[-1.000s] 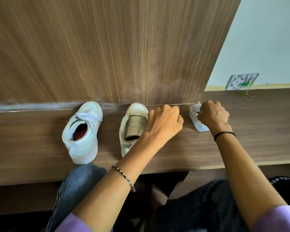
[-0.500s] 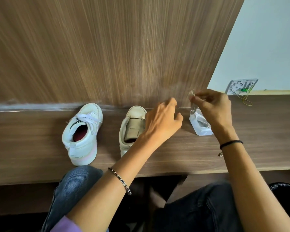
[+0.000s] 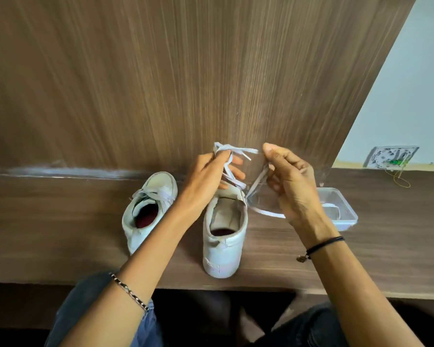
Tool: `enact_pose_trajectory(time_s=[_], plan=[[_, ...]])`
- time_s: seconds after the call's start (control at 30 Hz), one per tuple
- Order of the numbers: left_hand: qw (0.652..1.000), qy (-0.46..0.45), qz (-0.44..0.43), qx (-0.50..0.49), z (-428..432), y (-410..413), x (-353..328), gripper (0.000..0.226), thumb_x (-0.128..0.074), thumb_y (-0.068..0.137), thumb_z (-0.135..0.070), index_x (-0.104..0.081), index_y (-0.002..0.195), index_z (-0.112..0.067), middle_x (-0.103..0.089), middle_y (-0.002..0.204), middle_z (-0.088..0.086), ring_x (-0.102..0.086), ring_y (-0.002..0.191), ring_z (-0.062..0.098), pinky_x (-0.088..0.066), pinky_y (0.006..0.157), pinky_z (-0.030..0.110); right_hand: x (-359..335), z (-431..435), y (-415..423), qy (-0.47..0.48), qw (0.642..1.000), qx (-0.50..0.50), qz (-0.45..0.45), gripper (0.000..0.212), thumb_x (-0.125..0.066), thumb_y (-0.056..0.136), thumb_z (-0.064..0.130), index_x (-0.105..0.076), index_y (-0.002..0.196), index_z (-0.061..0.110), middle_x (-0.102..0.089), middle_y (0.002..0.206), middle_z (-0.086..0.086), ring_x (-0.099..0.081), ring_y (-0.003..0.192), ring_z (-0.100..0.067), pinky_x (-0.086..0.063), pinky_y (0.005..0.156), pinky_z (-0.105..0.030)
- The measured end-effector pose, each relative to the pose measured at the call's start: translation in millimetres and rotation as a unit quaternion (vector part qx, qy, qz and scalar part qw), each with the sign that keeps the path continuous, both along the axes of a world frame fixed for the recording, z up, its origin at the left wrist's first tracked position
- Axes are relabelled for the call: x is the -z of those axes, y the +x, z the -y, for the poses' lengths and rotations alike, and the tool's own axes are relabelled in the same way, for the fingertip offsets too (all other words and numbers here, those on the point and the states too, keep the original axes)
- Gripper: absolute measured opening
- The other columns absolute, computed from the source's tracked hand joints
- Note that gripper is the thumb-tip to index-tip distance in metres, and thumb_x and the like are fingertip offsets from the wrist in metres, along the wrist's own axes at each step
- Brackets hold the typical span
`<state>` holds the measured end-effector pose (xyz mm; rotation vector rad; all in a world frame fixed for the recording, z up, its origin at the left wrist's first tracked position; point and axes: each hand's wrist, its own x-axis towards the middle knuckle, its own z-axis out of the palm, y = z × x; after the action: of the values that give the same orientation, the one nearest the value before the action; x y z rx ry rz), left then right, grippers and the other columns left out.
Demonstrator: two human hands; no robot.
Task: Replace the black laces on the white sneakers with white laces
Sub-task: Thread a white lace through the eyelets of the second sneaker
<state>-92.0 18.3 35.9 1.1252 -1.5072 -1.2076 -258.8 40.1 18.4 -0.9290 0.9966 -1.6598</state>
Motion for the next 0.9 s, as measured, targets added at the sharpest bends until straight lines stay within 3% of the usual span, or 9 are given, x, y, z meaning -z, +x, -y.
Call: enact_pose_trajectory(time_s=[0.13,0.23,0.3,0.37,0.43,0.53,0.63,0.73,0.9], plan=[[0.999,0.014,-0.009,-0.046,11.6,31.5,5.3,0.032,-0.045,0.105,-0.027,-0.074,0.097,-0.017,-0.078,0.083,0.001,-0.071,0.081,0.013,-0.051,0.076,0.033,5.7,6.4,13.2,-0.018,0.999,-0.011,-0.029,0.006,-0.075,0.089,0.021,-0.077,0.091,0.016,-0.068,0.077,0.006,-0.055,0.066,-0.002,-0.044,0.07,-0.019],[0.996,0.037,-0.044,-0.071,16.6,47.4,8.5,0.025,-0.049,0.104,-0.023,-0.072,0.099,-0.014,-0.076,0.077,0.001,-0.072,0.071,0.016,-0.054,0.075,0.034,9.0,10.0,17.3,-0.01,1.0,-0.008,-0.023,0.017,-0.079,0.08,0.028,-0.078,0.093,0.016,-0.065,0.079,0.002,-0.056,0.07,-0.004,-0.044,0.077,-0.022],[0.99,0.059,-0.082,-0.099,20.2,54.9,10.1,0.02,-0.051,0.103,-0.018,-0.069,0.102,-0.009,-0.07,0.069,0.002,-0.067,0.056,0.015,-0.055,0.064,0.03,8.0,12.0,14.2,-0.001,0.999,-0.009,0.042,0.011,-0.076,0.085,0.022,-0.077,0.094,0.016,-0.061,0.078,-0.001,-0.058,0.066,-0.007,-0.048,0.067,-0.02],[0.983,0.078,-0.112,-0.121,23.2,59.8,10.9,0.013,-0.055,0.101,-0.015,-0.065,0.097,-0.008,-0.057,0.061,0.0,-0.051,0.041,0.014,-0.048,0.052,0.025,6.3,10.6,10.2,0.004,0.998,0.007,0.062,0.006,-0.07,0.094,0.015,-0.074,0.098,0.015,-0.06,0.077,0.001,-0.055,0.059,-0.008,-0.04,0.049,-0.016],[0.981,0.087,-0.116,-0.129,25.4,61.6,11.1,0.012,-0.059,0.099,-0.017,-0.061,0.088,-0.012,-0.045,0.059,-0.002,-0.033,0.038,0.01,-0.035,0.044,0.022,7.5,10.0,6.4,0.01,0.999,0.029,0.037,0.007,-0.07,0.095,0.015,-0.073,0.1,0.017,-0.063,0.082,0.005,-0.049,0.056,-0.007,-0.032,0.043,-0.015],[0.986,0.074,-0.062,-0.136,25.2,58.6,11.6,0.012,-0.064,0.093,-0.022,-0.062,0.083,-0.015,-0.041,0.06,-0.004,-0.024,0.04,0.007,-0.021,0.04,0.021,10.8,9.9,6.5,0.032,0.998,0.058,-0.016,0.007,-0.071,0.094,0.014,-0.074,0.096,0.019,-0.066,0.085,0.007,-0.044,0.056,-0.008,-0.035,0.047,-0.014],[0.993,0.049,-0.023,-0.102,22.1,52.3,9.5,0.013,-0.066,0.091,-0.025,-0.069,0.083,-0.016,-0.053,0.064,-0.005,-0.028,0.042,0.005,-0.02,0.038,0.016,16.3,12.2,11.5,0.038,0.99,0.088,-0.103,0.01,-0.068,0.094,0.01,-0.076,0.093,0.016,-0.067,0.083,0.005,-0.046,0.06,-0.008,-0.04,0.059,-0.017],[0.994,0.057,-0.064,-0.067,21.4,48.4,3.4,0.011,-0.06,0.095,-0.022,-0.069,0.09,-0.017,-0.07,0.077,-0.004,-0.033,0.043,0.007,-0.018,0.038,0.018,22.6,14.5,12.7,0.007,0.976,0.158,-0.151,0.005,-0.071,0.094,0.017,-0.076,0.094,0.019,-0.071,0.082,0.01,-0.054,0.068,-0.005,-0.044,0.07,-0.021],[0.992,0.01,-0.086,-0.093,21.5,50.9,4.9,0.017,-0.059,0.097,-0.016,-0.075,0.093,-0.02,-0.069,0.079,-0.004,-0.031,0.049,0.008,-0.019,0.039,0.015,22.7,11.9,2.4,-0.007,0.911,0.313,-0.27,0.006,-0.069,0.093,0.021,-0.072,0.098,0.017,-0.069,0.08,0.013,-0.059,0.068,0.005,-0.046,0.067,-0.012]])
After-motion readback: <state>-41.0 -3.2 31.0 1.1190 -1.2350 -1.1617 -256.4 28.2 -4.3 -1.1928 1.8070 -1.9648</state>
